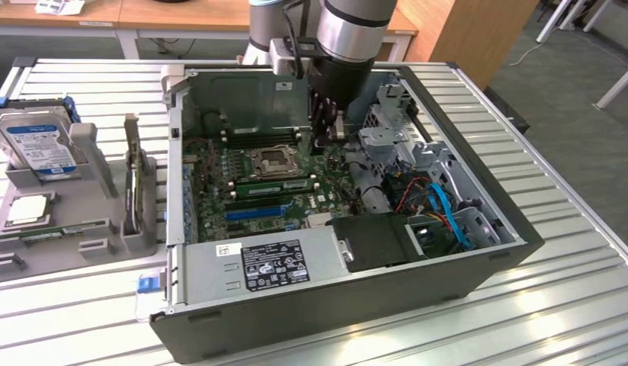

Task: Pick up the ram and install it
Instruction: 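Press down the ram until it locks into place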

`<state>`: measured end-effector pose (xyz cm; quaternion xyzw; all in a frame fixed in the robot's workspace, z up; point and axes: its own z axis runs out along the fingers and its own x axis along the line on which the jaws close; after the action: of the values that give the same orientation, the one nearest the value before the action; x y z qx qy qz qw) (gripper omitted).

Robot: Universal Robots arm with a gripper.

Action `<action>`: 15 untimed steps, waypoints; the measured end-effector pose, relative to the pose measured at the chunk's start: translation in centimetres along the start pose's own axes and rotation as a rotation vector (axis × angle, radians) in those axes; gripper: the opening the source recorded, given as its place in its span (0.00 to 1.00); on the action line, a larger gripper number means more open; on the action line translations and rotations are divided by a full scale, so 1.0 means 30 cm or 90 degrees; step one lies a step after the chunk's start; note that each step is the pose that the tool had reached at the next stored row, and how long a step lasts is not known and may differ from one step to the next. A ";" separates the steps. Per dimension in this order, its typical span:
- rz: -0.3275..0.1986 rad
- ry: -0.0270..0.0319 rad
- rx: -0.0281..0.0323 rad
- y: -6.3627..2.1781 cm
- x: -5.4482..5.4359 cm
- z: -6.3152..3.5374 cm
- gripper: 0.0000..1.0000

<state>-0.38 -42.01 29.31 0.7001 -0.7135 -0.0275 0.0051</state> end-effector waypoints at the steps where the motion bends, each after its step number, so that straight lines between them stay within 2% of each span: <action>1: 0.000 0.0000 0.0000 0.000 0.000 0.006 0.10; 15: 0.000 -0.0001 0.0005 -0.004 0.002 0.073 0.10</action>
<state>-0.37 -42.01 27.10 0.7001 -0.7135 -0.0273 0.0048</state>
